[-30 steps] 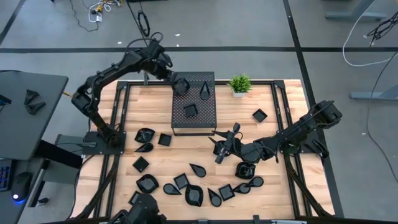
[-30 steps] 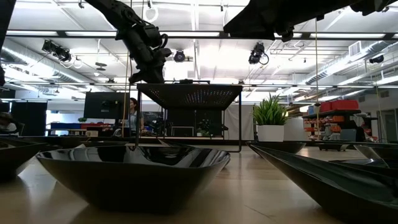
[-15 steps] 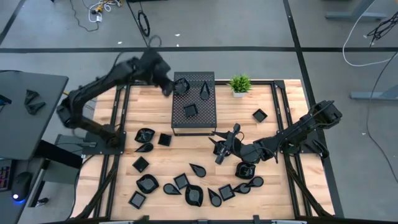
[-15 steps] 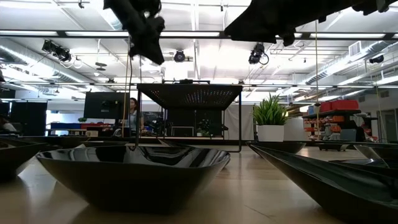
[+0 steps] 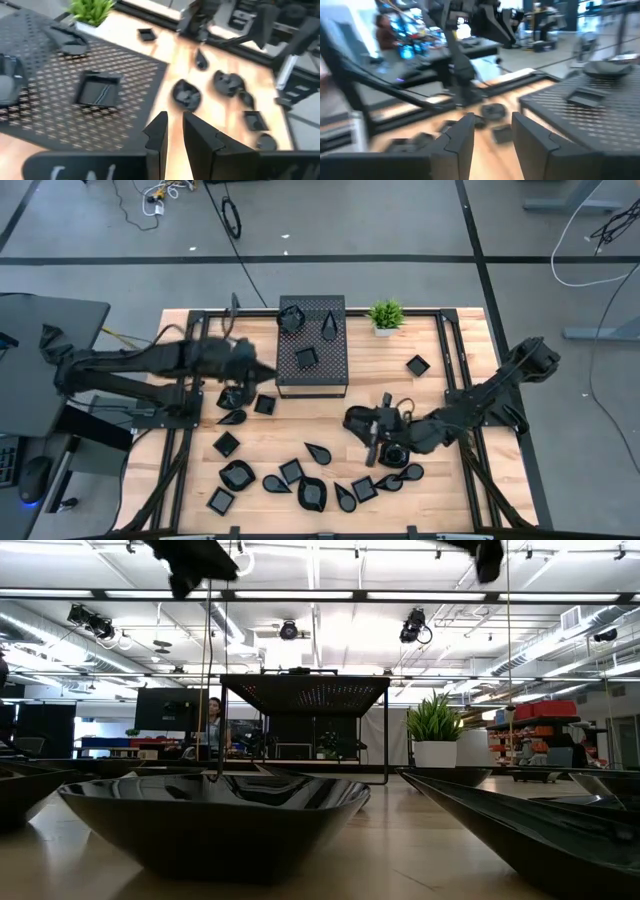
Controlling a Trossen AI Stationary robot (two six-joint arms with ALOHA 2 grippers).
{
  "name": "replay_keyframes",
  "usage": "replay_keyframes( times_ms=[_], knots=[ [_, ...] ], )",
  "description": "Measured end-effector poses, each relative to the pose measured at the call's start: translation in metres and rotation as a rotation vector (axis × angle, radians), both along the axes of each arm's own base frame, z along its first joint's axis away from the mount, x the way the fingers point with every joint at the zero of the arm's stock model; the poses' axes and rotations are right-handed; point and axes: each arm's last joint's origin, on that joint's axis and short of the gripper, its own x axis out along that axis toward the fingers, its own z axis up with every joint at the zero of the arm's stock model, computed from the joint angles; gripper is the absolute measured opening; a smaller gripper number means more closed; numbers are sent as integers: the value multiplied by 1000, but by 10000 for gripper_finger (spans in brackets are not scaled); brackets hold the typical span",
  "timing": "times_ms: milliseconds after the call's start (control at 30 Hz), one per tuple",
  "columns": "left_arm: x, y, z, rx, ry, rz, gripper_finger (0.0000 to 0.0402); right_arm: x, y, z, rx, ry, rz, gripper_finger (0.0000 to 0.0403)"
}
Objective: Pick & Place Mini shaped plates
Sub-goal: Stack the square plate on top of the other square plate on the shelf
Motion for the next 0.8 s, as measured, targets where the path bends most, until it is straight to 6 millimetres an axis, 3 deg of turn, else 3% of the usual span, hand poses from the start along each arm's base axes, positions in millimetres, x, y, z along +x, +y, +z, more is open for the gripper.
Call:
replay_keyframes(
  times_ms=[267,433,533,800],
  knots=[
    [-16,-56,4,8,-71,-36,61,-29,31,7,14,-7,72,111],
    [-19,-80,2,26,-105,-2,61,-32,32,-1,57,37,34,95],
    [-18,-92,-2,58,-94,2,61,-27,22,-15,132,131,61,86],
    [-2,-110,-23,108,-12,1,61,-12,-29,-49,365,554,112,71]
  ],
)
